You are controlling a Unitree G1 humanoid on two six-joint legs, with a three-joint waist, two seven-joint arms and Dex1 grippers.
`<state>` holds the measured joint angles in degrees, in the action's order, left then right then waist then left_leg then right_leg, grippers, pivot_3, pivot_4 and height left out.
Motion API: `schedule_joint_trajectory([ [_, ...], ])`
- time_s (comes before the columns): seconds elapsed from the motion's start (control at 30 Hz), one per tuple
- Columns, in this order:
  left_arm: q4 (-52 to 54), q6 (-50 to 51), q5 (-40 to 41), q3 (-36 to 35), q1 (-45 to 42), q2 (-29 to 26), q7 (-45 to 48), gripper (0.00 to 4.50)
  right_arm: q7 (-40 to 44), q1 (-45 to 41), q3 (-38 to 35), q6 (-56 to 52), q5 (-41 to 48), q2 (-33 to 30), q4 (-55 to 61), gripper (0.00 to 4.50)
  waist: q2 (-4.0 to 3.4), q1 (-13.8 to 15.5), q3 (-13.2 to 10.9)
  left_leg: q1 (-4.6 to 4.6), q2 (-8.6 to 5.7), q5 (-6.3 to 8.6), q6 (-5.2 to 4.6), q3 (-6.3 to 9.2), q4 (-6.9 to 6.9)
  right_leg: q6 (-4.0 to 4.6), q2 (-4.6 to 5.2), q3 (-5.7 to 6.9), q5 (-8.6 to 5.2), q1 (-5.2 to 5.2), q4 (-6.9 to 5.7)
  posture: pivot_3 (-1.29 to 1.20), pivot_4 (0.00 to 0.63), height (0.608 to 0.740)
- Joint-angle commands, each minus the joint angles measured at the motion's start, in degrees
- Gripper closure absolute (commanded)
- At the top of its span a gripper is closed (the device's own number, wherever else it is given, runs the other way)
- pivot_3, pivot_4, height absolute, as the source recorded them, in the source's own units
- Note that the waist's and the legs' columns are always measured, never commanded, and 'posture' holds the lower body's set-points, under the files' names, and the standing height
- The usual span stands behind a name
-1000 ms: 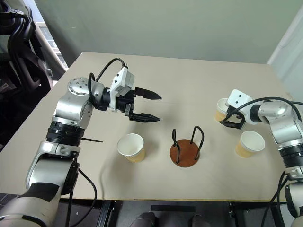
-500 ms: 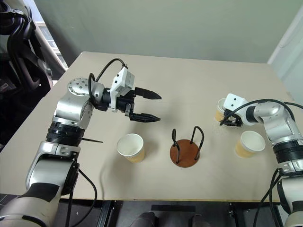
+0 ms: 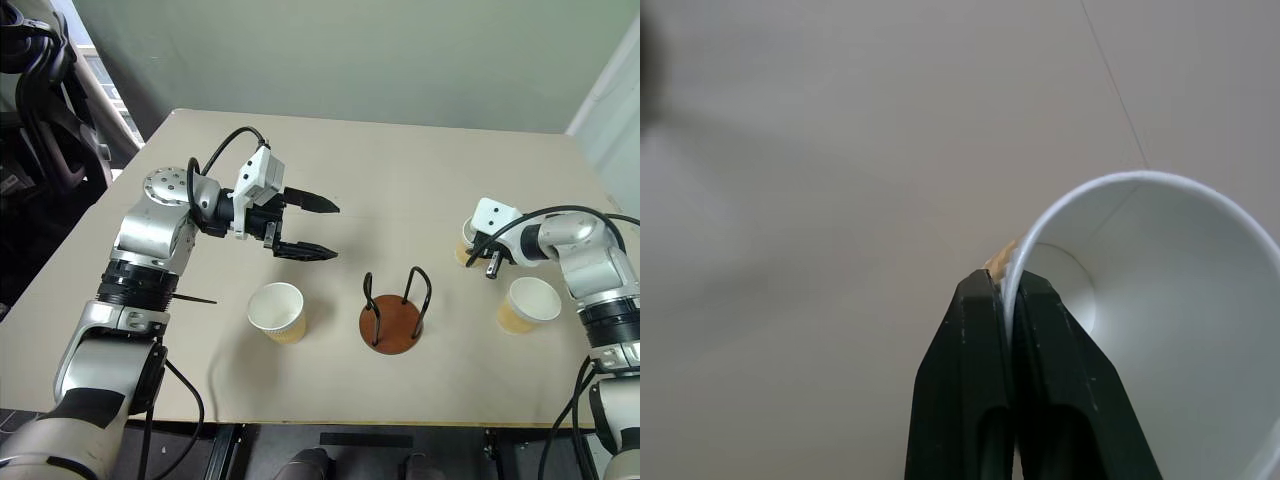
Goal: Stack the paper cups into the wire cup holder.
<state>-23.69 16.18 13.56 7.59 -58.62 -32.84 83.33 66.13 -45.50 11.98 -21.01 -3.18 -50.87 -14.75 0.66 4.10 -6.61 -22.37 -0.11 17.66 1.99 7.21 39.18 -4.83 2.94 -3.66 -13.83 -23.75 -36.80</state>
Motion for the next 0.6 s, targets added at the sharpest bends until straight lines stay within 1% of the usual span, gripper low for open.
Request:
schedule_joint_trajectory([
  [0.03, 1.0, -0.9, 0.4, -0.5, -0.5, -0.5, 0.1, 0.0, 2.4, 0.6, -4.6, -6.2, 4.2, -2.9, 10.2, 4.47, 0.0, 0.0, 0.0, 0.0, 0.0, 0.0, 0.0, -0.01, 0.01, 0.0, 0.0, 0.0, 0.0, 0.0, 0.0, 0.0, 0.15, 0.74],
  [0.13, 1.2, -0.8, 0.9, -0.4, -0.4, -0.4, 0.9, 0.0, 4.0, 2.0, -7.9, -11.7, 8.3, -5.4, 19.0, 4.47, -0.01, 0.0, 0.0, -0.02, 0.0, -0.01, 0.02, -0.02, 0.01, 0.0, 0.0, 0.01, 0.0, -0.01, -0.01, 0.0, 0.15, 0.74],
  [0.3, 1.7, 0.8, 2.8, -1.2, -0.2, -0.4, 2.9, 0.0, 4.4, 2.2, -13.8, -22.2, 16.7, -8.0, 30.6, 4.47, -0.01, 0.0, 0.0, -0.03, -0.01, -0.03, 0.01, 0.0, 0.03, 0.0, 0.01, 0.01, 0.0, 0.0, 0.01, 0.0, 0.15, 0.74],
  [0.47, 0.8, 1.9, 3.3, -0.9, -0.6, -1.7, 5.0, 0.0, 3.0, -1.2, -18.9, -34.4, 27.7, -8.2, 40.2, 4.47, -0.01, -0.2, 0.0, -0.03, -0.02, -0.06, 0.01, -0.01, 0.03, 0.0, 0.0, 0.01, 0.0, -0.01, 0.0, 0.0, 0.15, 0.74],
  [0.6, 0.0, 1.5, 3.0, -0.4, -1.2, -1.7, 5.2, 0.0, 1.3, -3.9, -20.6, -41.1, 34.3, -9.0, 45.2, 4.47, -0.01, -0.1, 0.0, -0.03, -0.02, -0.07, 0.0, 0.05, 0.01, -0.01, -0.01, 0.02, 0.0, -0.01, 0.06, 0.0, 0.15, 0.74],
])
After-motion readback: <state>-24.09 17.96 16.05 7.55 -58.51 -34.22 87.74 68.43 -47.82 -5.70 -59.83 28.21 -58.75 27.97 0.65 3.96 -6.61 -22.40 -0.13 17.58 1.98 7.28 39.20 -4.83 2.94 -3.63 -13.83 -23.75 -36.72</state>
